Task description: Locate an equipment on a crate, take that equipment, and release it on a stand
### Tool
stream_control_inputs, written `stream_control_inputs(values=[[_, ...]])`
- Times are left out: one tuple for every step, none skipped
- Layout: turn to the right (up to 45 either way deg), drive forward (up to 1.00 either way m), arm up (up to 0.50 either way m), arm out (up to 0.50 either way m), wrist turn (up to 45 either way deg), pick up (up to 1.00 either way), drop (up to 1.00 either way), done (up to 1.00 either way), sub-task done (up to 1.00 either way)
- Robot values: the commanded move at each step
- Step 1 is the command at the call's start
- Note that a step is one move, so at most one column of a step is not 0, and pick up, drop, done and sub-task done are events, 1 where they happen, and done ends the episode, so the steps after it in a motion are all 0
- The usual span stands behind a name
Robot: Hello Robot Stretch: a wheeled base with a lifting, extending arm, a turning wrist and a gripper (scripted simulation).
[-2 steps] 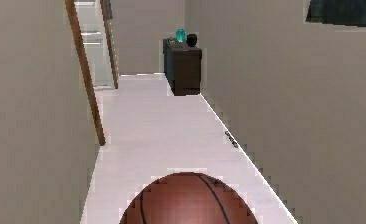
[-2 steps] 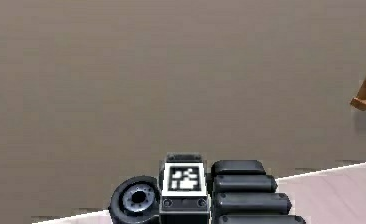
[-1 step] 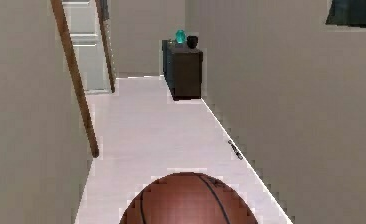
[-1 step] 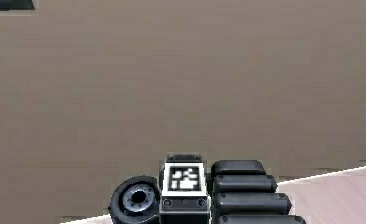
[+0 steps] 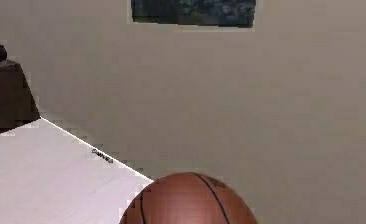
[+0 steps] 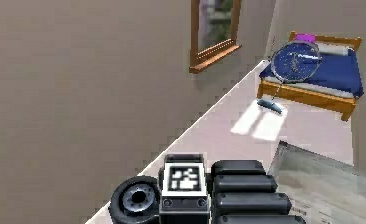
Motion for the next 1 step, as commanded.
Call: stream_control_inputs(values=[[42.0, 0.00, 0.00, 0.00, 0.0, 0.00, 0.00, 0.00, 0.00]])
